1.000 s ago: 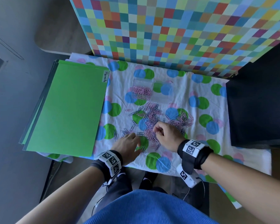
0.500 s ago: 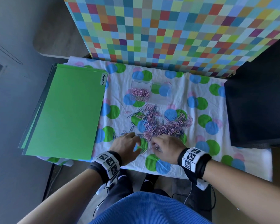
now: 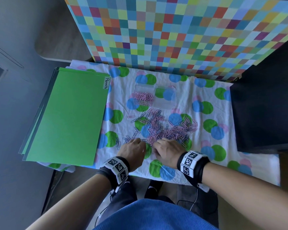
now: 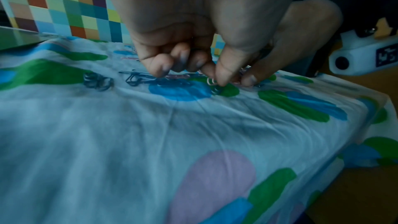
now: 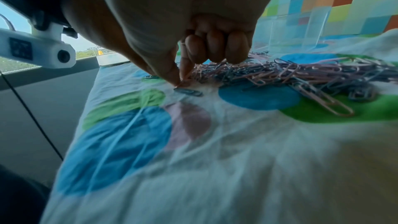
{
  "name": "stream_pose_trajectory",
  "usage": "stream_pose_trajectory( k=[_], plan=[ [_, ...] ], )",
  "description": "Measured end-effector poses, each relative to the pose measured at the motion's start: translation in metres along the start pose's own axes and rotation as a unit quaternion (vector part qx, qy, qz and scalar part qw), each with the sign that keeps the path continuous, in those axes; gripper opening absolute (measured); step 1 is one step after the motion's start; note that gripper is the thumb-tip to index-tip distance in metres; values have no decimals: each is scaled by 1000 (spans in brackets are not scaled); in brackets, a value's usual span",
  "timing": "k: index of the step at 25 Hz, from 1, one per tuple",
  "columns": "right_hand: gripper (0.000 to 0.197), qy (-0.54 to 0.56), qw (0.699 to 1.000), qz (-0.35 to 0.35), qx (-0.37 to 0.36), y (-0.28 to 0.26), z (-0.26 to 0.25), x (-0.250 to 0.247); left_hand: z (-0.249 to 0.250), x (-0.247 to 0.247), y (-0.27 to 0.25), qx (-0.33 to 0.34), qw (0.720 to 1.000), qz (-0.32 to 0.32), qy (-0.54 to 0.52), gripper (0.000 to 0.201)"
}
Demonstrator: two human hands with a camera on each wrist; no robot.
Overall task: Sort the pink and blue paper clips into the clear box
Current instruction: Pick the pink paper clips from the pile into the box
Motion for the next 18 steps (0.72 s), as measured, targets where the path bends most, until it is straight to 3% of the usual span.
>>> stream_pose_trajectory(
  k=[7,12,13,14,15,18],
  plan=[
    [8,-29,998,-45,14,5,-1,4,-14,-7,7,-56,975,45,-208,3],
    [6,7,997,-61,46,8,2,-2,-26,-10,16,-167,938,19,-304,19],
    [9,34,996,-54,58,7,2,-7,-29,-9,18,-184,920,9,-346,21],
    [10,68,995,-39,68,7,3,-13,-31,-8,18,-207,886,1,-415,21],
    [10,108,990,-25,82,7,4,-20,-33,-7,17,-235,835,-5,-497,22],
    [10,252,960,41,113,12,4,-39,-28,-5,16,-295,645,-9,-705,18]
  ],
)
Point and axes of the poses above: each hand's wrist, its own y-axis towards the middle knuckle, its own x-axis out of the palm, z = x × y, the point moved 4 cm from there along y, towards the middle knuckle, and after that the axes turned 9 degrees about y, right-handed, at the moved point
